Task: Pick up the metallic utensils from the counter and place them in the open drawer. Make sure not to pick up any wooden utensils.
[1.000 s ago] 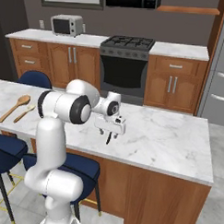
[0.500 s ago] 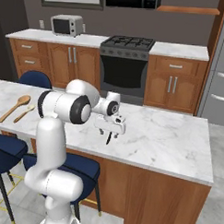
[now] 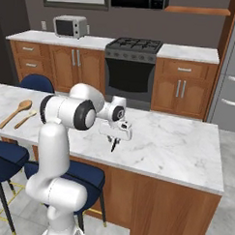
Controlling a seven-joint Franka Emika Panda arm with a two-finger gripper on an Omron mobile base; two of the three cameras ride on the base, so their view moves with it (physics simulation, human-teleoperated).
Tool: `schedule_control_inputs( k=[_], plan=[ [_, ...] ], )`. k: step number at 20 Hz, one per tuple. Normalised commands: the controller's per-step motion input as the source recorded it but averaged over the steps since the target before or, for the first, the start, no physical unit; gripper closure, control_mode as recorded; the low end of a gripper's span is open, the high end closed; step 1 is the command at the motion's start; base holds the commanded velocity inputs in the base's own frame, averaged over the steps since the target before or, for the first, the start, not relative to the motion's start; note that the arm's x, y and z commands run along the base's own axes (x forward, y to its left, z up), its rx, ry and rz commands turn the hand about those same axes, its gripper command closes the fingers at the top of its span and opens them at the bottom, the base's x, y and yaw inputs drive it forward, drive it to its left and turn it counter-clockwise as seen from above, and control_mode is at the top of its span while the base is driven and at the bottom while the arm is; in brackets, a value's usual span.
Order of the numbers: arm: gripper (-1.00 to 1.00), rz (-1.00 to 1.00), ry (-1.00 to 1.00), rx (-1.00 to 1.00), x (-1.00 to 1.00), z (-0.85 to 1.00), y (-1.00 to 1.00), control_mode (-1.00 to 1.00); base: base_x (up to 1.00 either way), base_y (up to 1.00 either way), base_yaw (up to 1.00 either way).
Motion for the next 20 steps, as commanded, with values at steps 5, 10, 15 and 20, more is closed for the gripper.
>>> schedule_control_inputs(
  k=[5, 10, 15, 20],
  plan=[
    [1.00, 0.01, 0.02, 0.00, 0.05, -0.06, 0.12, -1.00, 0.00, 0.00, 0.00],
    [1.00, 0.00, 0.02, 0.00, 0.05, -0.01, 0.09, -1.00, 0.00, 0.00, 0.00],
    [1.00, -0.12, 0.00, -0.07, -0.14, 0.20, 0.07, -1.00, 0.00, 0.00, 0.00],
    [1.00, -0.09, 0.00, -0.15, -0.50, 0.98, 0.23, -1.00, 0.00, 0.00, 0.00]
  ],
)
